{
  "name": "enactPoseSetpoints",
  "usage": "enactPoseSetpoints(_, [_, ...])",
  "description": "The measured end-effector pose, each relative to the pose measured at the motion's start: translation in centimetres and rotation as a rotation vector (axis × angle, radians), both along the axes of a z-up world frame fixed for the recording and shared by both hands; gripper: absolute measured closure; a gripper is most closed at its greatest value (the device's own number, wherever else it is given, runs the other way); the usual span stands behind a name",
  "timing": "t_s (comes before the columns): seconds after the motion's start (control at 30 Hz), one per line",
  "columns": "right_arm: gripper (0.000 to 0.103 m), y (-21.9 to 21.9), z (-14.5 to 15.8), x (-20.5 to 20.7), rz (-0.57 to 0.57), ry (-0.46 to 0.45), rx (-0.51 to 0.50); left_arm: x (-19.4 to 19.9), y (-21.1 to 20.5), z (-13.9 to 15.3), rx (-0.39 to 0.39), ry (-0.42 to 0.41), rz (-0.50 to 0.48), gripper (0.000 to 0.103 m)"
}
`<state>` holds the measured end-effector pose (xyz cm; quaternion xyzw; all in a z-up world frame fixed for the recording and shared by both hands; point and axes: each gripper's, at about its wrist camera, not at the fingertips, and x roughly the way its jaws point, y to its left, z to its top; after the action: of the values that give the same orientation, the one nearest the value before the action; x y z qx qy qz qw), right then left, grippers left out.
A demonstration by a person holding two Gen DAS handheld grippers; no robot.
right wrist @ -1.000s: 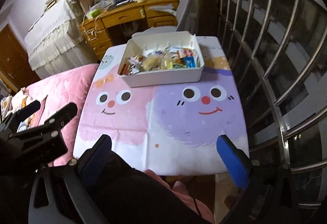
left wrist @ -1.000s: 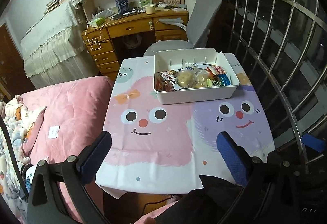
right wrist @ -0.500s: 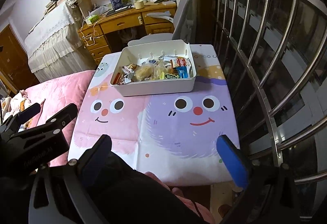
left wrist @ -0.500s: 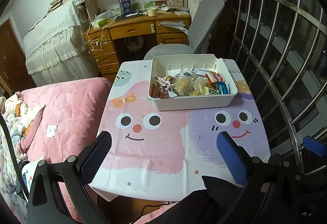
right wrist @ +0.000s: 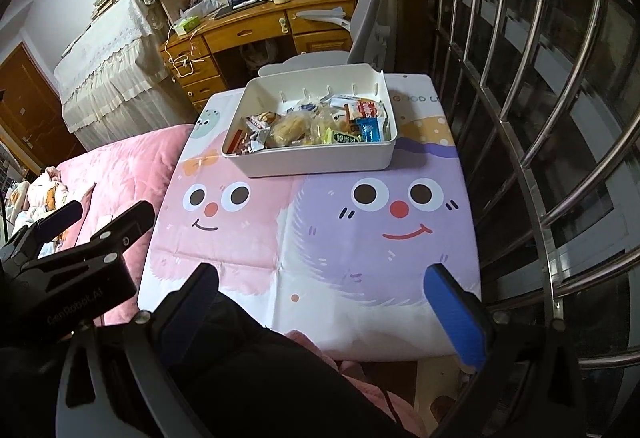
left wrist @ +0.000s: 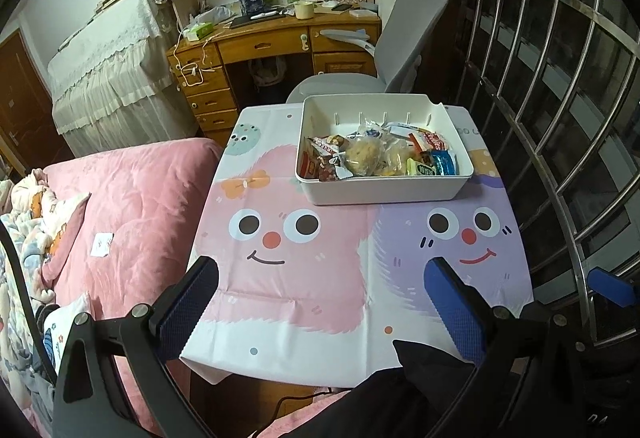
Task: Organize snacks
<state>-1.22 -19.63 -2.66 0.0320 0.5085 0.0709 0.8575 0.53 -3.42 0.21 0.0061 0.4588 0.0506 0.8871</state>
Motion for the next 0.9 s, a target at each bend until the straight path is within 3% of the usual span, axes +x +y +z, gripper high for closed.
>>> enactPoseSetpoints(0.9, [0.0,0.4,-1.5,0.2,-0.027,0.069,-0.003,0.6,0.8,-1.3,-0.022,0.056,-0.017,0.001])
